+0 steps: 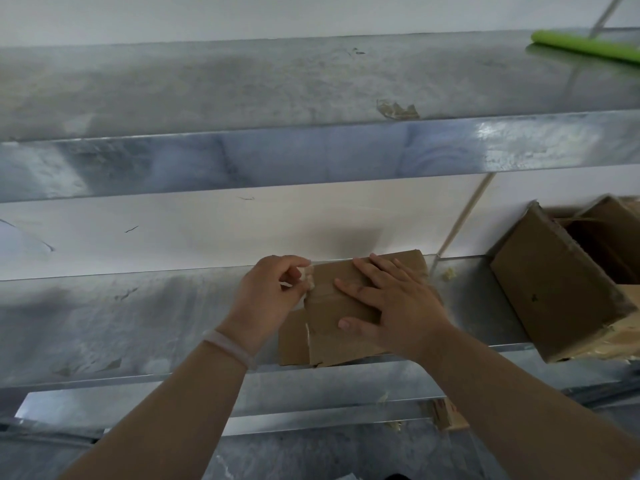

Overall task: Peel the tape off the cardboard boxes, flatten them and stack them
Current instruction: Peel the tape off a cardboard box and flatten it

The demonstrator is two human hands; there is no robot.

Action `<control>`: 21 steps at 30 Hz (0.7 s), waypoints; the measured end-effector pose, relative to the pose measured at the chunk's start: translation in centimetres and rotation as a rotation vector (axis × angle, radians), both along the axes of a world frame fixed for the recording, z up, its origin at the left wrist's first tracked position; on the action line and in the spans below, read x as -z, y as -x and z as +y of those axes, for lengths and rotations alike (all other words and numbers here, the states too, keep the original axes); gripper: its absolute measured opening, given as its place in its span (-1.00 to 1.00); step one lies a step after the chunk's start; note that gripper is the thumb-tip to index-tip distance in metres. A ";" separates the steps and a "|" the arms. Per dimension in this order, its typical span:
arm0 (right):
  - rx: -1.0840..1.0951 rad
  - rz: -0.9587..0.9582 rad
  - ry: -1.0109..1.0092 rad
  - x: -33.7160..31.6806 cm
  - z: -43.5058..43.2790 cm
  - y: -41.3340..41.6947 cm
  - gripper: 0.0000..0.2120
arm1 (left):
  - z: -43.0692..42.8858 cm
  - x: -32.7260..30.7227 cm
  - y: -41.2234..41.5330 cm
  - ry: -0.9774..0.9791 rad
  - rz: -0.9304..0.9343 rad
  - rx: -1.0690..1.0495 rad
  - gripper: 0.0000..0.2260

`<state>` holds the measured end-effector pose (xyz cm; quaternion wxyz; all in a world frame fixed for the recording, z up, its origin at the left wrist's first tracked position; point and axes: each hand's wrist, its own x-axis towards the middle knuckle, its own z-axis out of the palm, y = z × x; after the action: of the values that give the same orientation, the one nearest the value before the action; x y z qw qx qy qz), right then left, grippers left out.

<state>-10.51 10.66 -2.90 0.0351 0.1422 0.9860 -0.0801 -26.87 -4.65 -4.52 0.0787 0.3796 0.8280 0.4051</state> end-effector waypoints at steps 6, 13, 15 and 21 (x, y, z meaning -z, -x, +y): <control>0.006 0.005 0.003 -0.1 0.0 0.1 -0.32 | 0.7 -0.5 1.0 0.107 0.025 0.025 -0.91; 0.013 0.027 -0.008 0.1 0.0 0.1 -0.34 | 1.9 -0.1 1.3 0.053 0.068 -0.065 -0.87; 0.009 0.039 -0.012 0.1 0.0 0.1 -0.33 | 2.0 0.4 1.2 -0.069 -0.138 -0.210 -0.82; 0.002 0.040 -0.019 0.2 0.1 0.3 -0.35 | 1.6 1.5 2.1 -0.084 -0.206 -0.146 -0.85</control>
<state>-10.77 10.71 -3.06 0.0142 0.1416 0.9871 -0.0733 -29.00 -3.07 -6.02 0.1178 0.2779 0.8232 0.4809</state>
